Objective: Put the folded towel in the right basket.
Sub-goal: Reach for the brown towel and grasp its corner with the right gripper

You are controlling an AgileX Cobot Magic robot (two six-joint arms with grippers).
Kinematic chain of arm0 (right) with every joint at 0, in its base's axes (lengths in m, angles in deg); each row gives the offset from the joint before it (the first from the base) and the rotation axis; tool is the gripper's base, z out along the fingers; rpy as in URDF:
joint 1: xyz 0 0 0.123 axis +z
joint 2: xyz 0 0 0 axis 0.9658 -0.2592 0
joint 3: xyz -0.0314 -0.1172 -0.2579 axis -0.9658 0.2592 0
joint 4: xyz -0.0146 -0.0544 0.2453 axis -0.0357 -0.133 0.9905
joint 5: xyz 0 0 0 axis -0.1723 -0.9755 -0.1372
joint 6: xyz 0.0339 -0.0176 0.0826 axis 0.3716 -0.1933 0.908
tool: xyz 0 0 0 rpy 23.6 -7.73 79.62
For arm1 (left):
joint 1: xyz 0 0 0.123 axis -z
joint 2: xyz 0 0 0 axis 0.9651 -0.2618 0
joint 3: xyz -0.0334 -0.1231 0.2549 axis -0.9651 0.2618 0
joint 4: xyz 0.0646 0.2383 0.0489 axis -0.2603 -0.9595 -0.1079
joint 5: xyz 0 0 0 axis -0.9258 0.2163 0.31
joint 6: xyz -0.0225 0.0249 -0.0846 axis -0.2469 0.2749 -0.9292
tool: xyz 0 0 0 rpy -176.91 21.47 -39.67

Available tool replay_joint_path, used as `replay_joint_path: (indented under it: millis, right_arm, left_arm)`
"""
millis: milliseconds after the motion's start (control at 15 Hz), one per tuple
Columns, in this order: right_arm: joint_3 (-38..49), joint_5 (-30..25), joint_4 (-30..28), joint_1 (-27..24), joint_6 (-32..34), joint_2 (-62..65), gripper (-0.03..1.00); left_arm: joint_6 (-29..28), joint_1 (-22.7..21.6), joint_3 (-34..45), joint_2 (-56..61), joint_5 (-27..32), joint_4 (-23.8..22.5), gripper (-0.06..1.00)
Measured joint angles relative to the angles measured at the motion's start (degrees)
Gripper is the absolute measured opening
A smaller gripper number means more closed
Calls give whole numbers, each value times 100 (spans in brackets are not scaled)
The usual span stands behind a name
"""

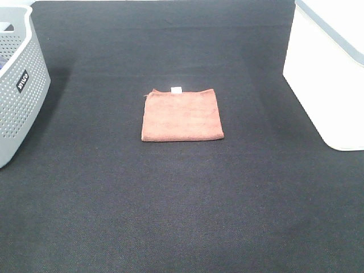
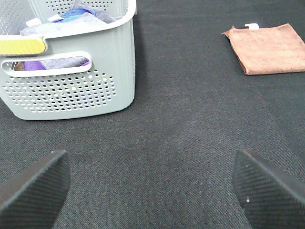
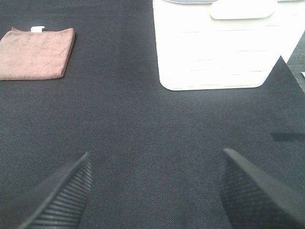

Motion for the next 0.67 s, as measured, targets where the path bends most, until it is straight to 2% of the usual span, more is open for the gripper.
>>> replay_joint_path:
  millis: [667]
  right_arm:
    - [0, 0, 0, 0, 0, 0, 70]
  left_arm:
    - [0, 0, 0, 0, 0, 0, 88]
